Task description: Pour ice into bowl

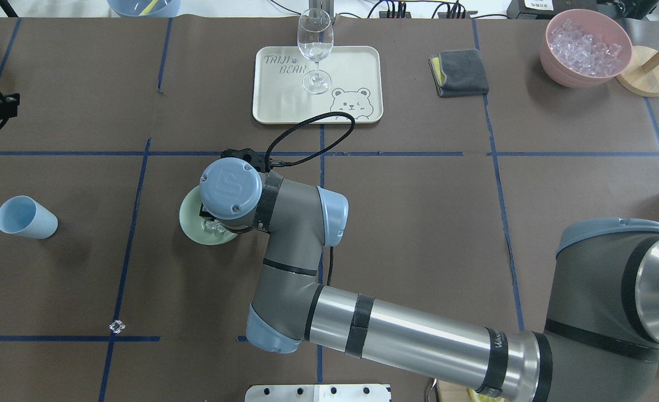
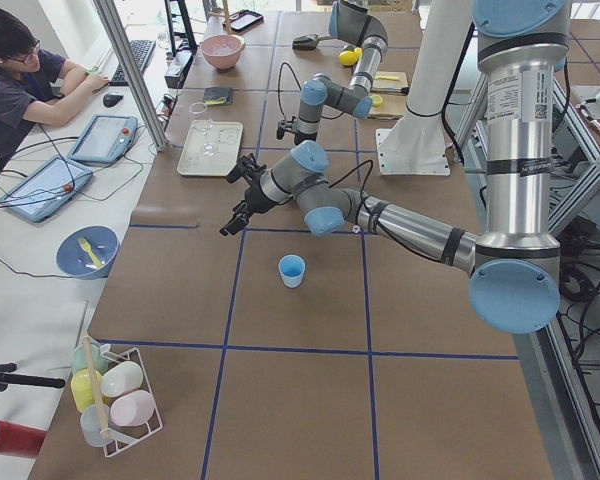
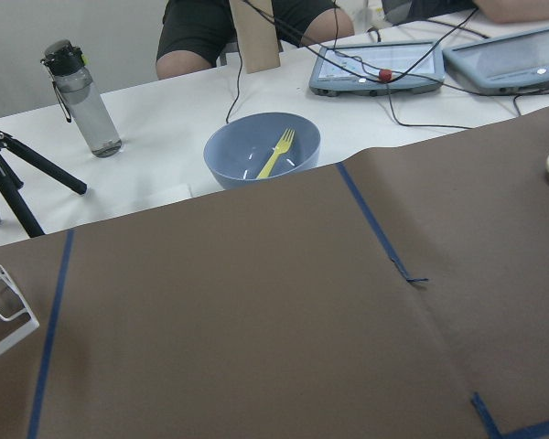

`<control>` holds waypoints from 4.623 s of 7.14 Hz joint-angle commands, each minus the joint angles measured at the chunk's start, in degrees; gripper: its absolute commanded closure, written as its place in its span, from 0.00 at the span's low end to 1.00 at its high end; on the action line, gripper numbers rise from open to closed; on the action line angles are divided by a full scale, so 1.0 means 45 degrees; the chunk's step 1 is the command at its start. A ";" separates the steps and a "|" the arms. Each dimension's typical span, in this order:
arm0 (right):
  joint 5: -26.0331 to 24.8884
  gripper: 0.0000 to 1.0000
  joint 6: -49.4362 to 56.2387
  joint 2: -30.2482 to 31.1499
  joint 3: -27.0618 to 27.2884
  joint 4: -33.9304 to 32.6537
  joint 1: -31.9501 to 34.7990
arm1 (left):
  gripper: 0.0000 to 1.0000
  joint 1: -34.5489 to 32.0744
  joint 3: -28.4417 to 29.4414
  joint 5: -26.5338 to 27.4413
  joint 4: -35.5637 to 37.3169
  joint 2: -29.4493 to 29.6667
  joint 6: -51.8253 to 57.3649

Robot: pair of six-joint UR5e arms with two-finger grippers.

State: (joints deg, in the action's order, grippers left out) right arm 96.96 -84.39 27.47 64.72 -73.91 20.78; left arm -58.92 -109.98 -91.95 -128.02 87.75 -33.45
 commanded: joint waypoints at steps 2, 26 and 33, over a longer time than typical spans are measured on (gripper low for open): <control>-0.0296 1.00 0.1248 -0.0030 0.0052 0.0000 -0.0048 | 0.00 -0.0304 0.0434 -0.0347 0.0890 0.0345 0.0948; 0.6697 0.00 1.0942 1.4109 0.7590 -0.1348 0.8995 | 0.00 -0.4992 0.1920 -0.7888 0.6672 0.0364 0.7726; 0.7045 0.00 1.8356 1.4344 0.8100 -0.4059 1.3146 | 0.00 -0.5928 0.2115 -0.8433 0.7332 0.0403 0.8093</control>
State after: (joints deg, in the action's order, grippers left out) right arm 127.26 -8.98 91.88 101.63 -89.16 74.92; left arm -84.40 -100.76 -128.97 -96.56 89.56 1.75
